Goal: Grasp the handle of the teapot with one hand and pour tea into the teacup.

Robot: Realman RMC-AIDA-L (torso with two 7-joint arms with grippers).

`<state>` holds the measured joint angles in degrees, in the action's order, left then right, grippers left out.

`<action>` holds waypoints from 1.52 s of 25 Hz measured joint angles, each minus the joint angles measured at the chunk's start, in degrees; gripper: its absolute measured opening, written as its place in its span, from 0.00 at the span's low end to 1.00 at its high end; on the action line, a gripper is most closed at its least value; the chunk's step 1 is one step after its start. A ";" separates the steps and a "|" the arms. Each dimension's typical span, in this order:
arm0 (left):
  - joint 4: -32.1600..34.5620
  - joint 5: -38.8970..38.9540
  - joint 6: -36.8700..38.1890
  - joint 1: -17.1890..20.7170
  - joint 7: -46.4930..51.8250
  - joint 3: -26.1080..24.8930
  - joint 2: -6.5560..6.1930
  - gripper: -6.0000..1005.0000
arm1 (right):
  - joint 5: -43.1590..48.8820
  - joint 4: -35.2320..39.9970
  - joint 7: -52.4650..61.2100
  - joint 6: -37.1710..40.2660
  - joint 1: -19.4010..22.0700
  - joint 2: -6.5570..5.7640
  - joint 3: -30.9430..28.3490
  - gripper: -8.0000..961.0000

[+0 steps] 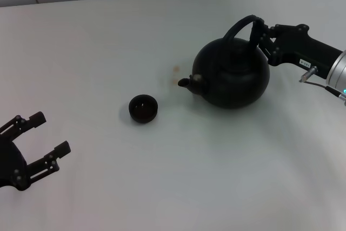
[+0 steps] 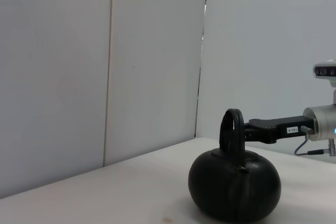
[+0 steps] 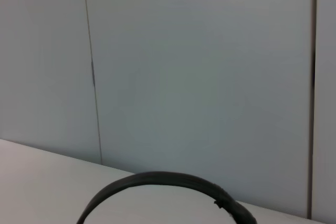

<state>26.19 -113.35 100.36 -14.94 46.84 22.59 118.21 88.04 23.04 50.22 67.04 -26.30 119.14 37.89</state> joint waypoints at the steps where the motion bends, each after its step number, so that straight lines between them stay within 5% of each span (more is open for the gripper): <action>1: 0.00 0.01 0.00 0.00 0.00 0.00 0.00 0.81 | 0.05 -0.01 -0.01 0.01 -0.03 0.00 0.00 0.09; 11: -0.08 0.67 0.00 0.33 0.00 0.00 0.00 0.81 | 0.43 0.01 -0.05 -0.02 -0.09 0.07 -0.04 0.09; 29: -0.09 1.28 0.10 0.44 0.00 0.02 0.00 0.81 | 0.19 0.46 -0.64 1.52 1.01 0.05 -0.47 0.64; 36: -0.19 1.27 0.00 0.48 0.00 0.16 0.00 0.81 | 0.02 0.60 -3.64 11.72 7.89 0.11 -3.56 0.68; 38: -0.19 1.04 -0.34 0.59 0.00 0.13 -0.05 0.81 | 0.01 -1.98 -6.60 15.76 11.09 0.14 -8.33 0.68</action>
<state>26.00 -112.31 100.03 -14.35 46.84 22.72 118.16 88.05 21.06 43.62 82.80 -15.21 119.28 29.56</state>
